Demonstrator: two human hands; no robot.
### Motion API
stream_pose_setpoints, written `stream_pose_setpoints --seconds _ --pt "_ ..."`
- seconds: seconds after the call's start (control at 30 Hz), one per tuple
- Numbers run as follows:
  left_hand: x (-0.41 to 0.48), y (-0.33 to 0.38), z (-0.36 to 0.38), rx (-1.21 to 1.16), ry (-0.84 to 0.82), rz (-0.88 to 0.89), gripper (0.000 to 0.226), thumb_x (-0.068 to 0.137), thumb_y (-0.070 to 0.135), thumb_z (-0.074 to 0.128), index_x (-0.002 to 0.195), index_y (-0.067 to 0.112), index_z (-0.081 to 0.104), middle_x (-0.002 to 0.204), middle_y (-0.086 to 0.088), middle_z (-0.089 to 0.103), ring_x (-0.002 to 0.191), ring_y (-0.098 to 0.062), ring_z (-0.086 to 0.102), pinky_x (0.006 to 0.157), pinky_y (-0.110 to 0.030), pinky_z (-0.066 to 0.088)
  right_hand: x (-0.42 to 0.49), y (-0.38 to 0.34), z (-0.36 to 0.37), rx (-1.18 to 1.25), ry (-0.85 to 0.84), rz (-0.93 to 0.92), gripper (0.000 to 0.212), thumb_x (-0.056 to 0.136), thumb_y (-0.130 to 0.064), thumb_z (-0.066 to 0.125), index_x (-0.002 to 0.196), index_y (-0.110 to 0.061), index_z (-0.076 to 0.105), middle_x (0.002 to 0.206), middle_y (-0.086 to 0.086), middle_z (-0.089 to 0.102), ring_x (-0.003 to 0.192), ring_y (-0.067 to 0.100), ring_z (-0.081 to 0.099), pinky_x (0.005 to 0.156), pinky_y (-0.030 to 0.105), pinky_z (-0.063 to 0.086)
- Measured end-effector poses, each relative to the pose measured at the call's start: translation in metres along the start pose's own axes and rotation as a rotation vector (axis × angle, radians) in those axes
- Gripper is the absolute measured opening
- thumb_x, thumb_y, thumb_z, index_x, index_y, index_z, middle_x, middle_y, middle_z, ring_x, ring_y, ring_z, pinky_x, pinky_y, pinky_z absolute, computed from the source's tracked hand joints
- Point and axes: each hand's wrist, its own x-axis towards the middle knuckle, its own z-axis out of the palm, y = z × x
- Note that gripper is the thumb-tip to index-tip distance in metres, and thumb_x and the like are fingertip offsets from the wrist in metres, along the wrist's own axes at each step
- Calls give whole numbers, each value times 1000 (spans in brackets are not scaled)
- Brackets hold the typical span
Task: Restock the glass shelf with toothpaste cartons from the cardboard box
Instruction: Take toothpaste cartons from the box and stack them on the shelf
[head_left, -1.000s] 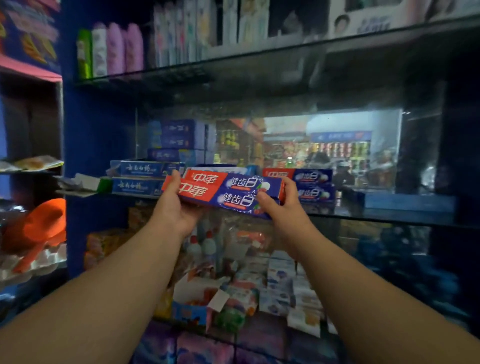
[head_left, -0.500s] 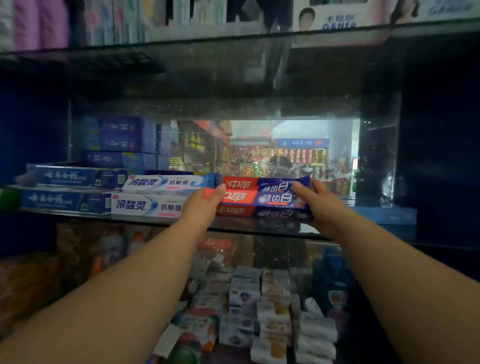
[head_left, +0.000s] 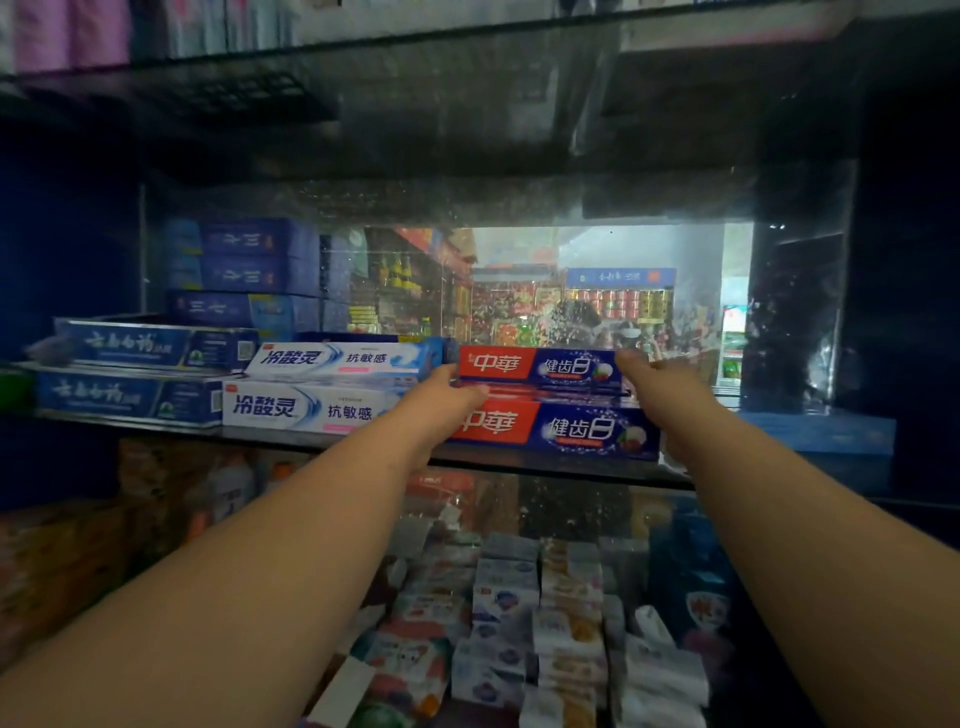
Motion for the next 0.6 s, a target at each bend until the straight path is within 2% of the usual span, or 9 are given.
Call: stream_pose_setpoints --seconds 0.1,0.17,0.23,0.3,0.4,0.47,0.6 --pt "-3 -1 -2 280 -73 51 68 88 31 66 146 21 33 138 -4 49 110 -17 53 100 -33 44 -7 -1 2 -208 -119 -47 65 77 -56 69 125 -17 48 111 8 64 93 28 67 77 43 58" --pt "-6 2 -1 340 -90 61 67 89 31 65 146 20 34 139 -4 48 108 -16 50 95 -28 41 -10 -1 2 -352 -125 -95 86 68 -61 74 134 -15 43 124 9 59 102 29 63 81 43 57" --pt "-6 4 1 360 -75 55 69 88 32 66 148 21 32 144 -5 44 118 -20 50 99 -30 40 -11 -1 -1 -383 -142 -128 95 64 -60 77 140 -17 38 133 9 55 108 29 61 87 45 55" --pt "-5 5 4 367 -62 49 72 87 31 67 149 21 30 145 -6 43 125 -24 48 104 -33 39 -12 -2 -4 -455 -184 -166 93 65 -53 80 140 -19 39 136 8 51 113 29 58 90 40 52" --pt "1 7 7 337 -27 14 59 86 25 69 139 18 43 134 -6 55 118 -23 54 101 -33 42 -13 -7 -5 -681 -235 -218 79 72 -49 77 138 -18 46 139 8 49 121 27 51 90 33 43" --pt "5 9 10 338 26 -15 47 86 21 69 129 13 50 127 -8 59 114 -24 56 97 -34 43 -9 -10 -2 -809 -231 -239 72 75 -53 72 135 -18 51 141 9 46 123 27 49 92 34 41" --pt "13 11 15 436 61 -60 41 90 19 64 128 8 51 126 -12 59 116 -28 56 102 -38 44 7 -5 11 -945 -173 -246 74 76 -64 65 137 -23 51 145 7 43 126 28 47 101 38 40"
